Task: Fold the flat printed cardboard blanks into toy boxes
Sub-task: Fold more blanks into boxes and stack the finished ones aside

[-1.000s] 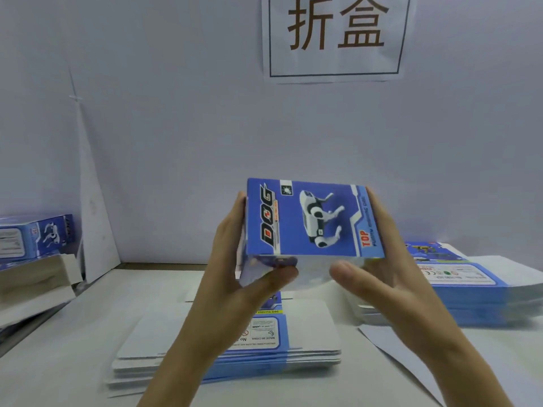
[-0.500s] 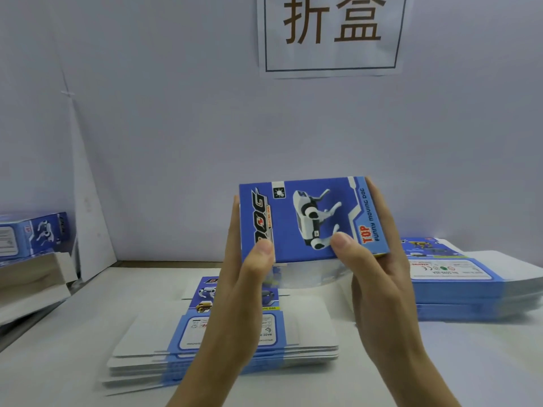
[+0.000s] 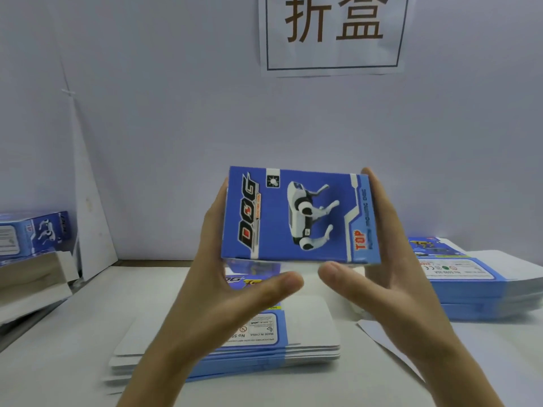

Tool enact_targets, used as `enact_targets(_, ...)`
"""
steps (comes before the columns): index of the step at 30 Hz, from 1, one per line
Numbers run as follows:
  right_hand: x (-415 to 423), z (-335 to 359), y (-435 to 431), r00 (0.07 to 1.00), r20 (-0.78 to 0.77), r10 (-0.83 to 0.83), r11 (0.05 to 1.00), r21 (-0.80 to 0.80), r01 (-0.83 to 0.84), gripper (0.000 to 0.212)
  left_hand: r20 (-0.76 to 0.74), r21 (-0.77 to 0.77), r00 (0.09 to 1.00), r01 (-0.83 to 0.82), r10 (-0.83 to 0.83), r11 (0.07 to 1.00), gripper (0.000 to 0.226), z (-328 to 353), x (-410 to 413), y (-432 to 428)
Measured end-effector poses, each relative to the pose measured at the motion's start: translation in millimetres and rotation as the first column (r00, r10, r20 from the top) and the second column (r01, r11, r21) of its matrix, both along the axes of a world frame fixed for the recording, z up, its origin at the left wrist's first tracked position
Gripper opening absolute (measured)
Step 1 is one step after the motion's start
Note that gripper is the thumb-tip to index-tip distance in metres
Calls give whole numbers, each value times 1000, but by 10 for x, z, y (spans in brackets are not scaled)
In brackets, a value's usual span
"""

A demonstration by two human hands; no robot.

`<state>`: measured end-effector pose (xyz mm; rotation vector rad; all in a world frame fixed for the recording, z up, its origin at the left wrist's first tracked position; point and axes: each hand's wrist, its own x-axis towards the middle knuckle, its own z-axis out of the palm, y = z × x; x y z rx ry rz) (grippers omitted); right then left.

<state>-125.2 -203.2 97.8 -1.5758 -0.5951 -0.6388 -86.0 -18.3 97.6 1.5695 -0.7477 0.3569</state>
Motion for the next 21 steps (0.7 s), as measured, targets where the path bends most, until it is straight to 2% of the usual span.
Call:
enact_targets(2,-19,14,-29,1000,5,-29,999,-31,29,94,81,26,991,-107,104,994,105,-18,51,30)
enact_targets(4,-33,22,-31,999,34,18,998,-60,-16,96,73,34,989,-128,125,991,108,-36,48,11)
enact_targets(7,-36,16,-44,997,54,52,993,-105,-46,104,24,-22,998,-54,54,998,108,-75,9,-36)
enact_targets(9,-20,17,-40,996,87,-1,997,-80,8,94,33,-97,998,-42,45,994,113,-87,-10,-63)
enact_targets(11,-3,27,-27,994,98,-40,998,-47,45,87,26,-143,997,-63,68,988,106,-67,-14,-71)
enact_targets(13,3,19,-32,995,89,-36,998,-39,39,86,38,-129,997,-63,68,990,101,-56,-2,-52)
enact_targets(17,-27,9,-10,999,52,11,999,-44,-9,91,23,-151,999,36,-33,988,112,-13,-51,-46)
enact_targets(21,-9,14,38,997,80,-3,999,49,-1,73,-1,-230,996,84,-87,970,108,-40,-48,-113)
